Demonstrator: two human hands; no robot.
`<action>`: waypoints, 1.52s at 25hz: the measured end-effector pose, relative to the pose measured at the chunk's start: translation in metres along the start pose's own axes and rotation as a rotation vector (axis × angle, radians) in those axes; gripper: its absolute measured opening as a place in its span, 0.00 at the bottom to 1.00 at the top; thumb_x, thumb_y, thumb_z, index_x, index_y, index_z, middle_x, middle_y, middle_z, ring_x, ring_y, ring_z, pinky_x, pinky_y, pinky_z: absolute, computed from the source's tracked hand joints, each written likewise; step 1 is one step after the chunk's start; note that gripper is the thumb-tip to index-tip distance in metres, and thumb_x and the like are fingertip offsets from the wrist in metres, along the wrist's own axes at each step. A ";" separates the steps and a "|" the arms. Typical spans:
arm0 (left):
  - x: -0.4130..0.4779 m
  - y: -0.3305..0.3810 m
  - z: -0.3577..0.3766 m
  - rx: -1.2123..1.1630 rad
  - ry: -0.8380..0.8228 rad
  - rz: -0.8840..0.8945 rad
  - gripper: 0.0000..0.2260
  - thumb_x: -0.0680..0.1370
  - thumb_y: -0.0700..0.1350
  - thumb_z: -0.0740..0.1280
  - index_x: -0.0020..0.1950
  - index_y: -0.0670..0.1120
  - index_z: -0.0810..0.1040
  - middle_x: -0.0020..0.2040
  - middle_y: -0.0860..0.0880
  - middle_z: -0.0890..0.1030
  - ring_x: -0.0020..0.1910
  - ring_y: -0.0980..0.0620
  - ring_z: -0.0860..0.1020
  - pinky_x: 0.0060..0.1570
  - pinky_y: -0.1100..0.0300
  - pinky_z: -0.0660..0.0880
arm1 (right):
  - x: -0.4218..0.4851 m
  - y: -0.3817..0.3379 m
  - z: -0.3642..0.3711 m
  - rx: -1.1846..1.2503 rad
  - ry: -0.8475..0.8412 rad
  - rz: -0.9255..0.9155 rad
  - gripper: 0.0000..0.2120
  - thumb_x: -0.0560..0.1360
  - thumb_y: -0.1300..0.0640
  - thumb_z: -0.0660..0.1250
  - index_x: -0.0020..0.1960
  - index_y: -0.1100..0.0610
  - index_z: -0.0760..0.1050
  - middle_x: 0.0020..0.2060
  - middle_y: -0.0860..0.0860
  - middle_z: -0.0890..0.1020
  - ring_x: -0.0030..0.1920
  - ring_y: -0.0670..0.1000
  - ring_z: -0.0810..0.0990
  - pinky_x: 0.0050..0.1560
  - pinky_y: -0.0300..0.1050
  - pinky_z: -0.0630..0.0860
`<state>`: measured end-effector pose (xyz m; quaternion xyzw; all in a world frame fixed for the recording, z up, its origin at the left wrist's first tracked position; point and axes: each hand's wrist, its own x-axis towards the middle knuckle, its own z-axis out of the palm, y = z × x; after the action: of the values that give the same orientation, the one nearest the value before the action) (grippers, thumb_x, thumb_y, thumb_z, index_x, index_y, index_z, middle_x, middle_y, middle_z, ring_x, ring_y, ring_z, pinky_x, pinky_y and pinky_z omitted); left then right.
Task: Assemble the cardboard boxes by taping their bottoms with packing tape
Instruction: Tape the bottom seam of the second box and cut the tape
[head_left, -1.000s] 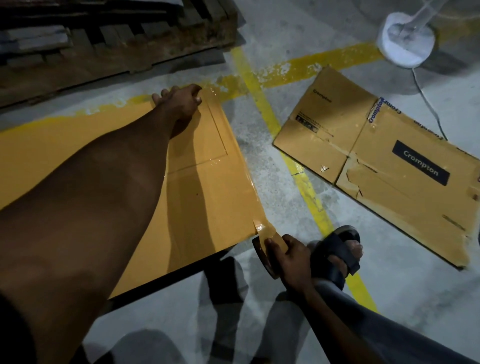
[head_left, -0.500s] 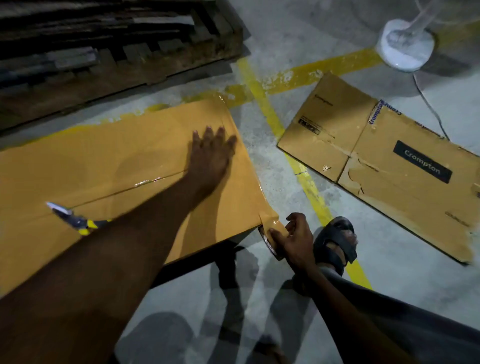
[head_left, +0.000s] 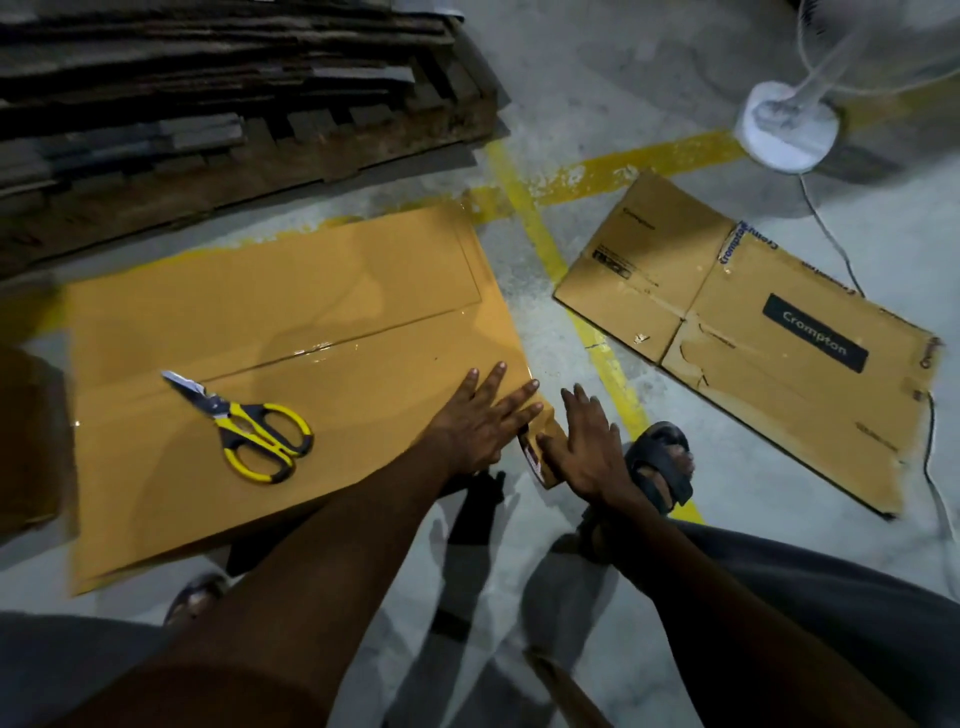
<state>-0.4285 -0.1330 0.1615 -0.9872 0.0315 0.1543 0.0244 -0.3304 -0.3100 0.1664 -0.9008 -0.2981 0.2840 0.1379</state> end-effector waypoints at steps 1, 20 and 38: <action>0.000 -0.002 -0.003 0.003 -0.010 0.010 0.38 0.78 0.57 0.60 0.79 0.54 0.38 0.79 0.48 0.36 0.76 0.33 0.40 0.71 0.34 0.47 | 0.002 0.001 -0.002 -0.063 -0.012 -0.032 0.41 0.74 0.31 0.46 0.81 0.50 0.45 0.80 0.48 0.43 0.79 0.53 0.41 0.76 0.63 0.43; -0.180 -0.120 0.021 -1.115 0.174 -1.627 0.27 0.76 0.50 0.66 0.72 0.49 0.60 0.65 0.37 0.65 0.62 0.33 0.68 0.60 0.45 0.69 | 0.009 -0.280 0.104 -0.418 0.000 -0.731 0.18 0.77 0.53 0.64 0.65 0.58 0.72 0.58 0.59 0.75 0.55 0.63 0.74 0.46 0.55 0.73; -0.026 0.083 0.008 -1.715 0.226 -0.953 0.10 0.71 0.40 0.74 0.43 0.52 0.76 0.42 0.49 0.81 0.47 0.47 0.80 0.52 0.49 0.76 | 0.120 -0.100 -0.075 -0.384 0.061 -0.564 0.27 0.73 0.51 0.71 0.67 0.59 0.67 0.50 0.64 0.81 0.50 0.66 0.79 0.38 0.49 0.65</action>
<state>-0.4615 -0.2142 0.1589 -0.5888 -0.4899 0.0036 -0.6429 -0.2523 -0.1642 0.2169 -0.8006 -0.5791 0.1464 0.0476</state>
